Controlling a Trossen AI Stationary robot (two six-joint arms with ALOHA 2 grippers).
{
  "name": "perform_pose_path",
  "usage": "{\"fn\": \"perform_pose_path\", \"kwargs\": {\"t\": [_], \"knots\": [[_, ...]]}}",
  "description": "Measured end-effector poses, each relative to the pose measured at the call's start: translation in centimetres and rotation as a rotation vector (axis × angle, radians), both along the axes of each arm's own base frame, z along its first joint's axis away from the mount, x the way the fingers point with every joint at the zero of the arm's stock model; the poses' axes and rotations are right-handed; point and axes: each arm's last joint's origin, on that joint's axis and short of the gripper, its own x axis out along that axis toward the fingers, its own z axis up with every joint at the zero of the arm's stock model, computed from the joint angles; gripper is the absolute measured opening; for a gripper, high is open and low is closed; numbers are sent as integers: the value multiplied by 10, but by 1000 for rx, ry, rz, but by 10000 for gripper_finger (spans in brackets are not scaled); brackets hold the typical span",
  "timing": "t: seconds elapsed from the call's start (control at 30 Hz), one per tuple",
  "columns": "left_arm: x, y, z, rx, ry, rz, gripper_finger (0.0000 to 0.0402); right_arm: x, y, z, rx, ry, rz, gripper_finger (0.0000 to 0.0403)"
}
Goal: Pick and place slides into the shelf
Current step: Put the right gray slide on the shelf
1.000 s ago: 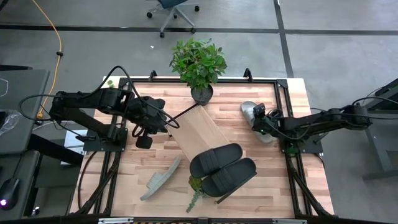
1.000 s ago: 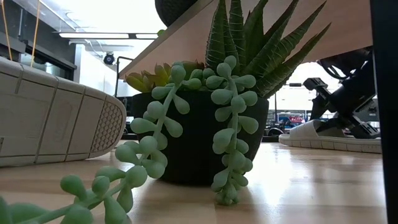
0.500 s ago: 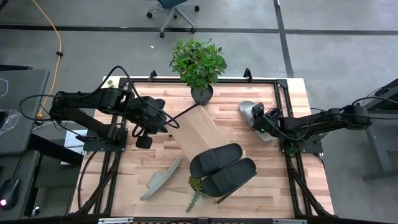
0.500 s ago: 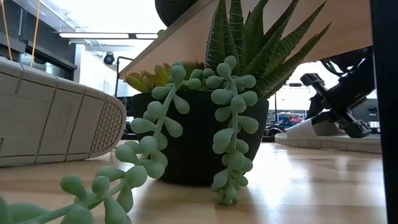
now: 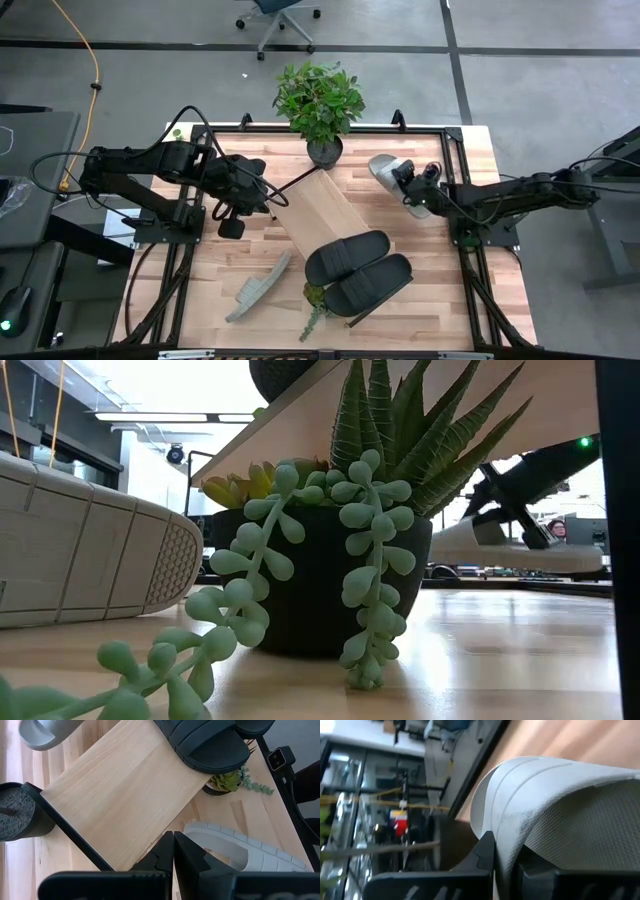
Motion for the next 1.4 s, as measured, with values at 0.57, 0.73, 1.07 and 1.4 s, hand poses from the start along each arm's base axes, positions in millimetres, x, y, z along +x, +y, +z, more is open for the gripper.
{"fn": "perform_pose_path", "kwargs": {"t": [0.57,0.73,1.07,1.4], "knots": [[0,0,0,9,-1,-12,3,-3,6,115,-250,57,382,1],[0,0,0,25,-2,-33,3,-4,8,153,-287,109,521,1],[0,0,0,28,-2,-39,3,28,13,199,-324,117,858,0],[0,0,0,28,-2,-39,3,99,-1,202,-297,118,1239,0]]}}
